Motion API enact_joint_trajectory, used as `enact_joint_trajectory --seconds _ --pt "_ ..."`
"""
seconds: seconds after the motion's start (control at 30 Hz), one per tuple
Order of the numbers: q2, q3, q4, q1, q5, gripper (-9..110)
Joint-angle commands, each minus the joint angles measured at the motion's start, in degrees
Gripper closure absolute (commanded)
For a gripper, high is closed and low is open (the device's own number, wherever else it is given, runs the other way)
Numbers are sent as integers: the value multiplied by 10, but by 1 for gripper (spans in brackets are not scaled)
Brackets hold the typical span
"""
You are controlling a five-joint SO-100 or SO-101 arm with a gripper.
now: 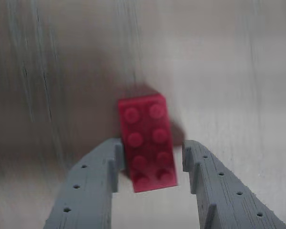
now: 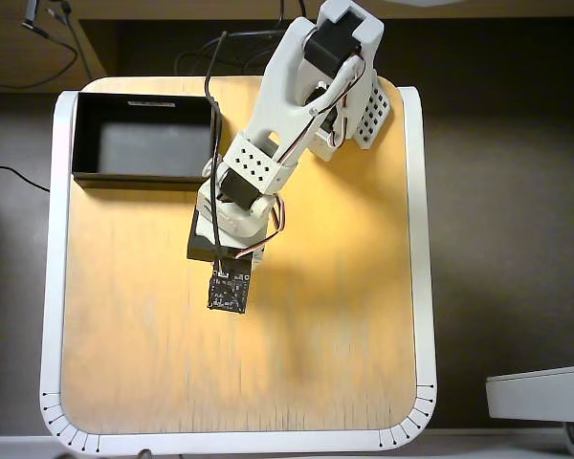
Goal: Grasp a lego block and put it in the bin.
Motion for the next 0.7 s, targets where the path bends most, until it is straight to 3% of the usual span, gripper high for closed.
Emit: enact_joint_trajectory --seconds 0.0,0.4,0.67 --pt "18 -2 8 8 4 100" --pt "31 -8 4 6 -1 101" --pt "113 -43 4 -11 -70 101"
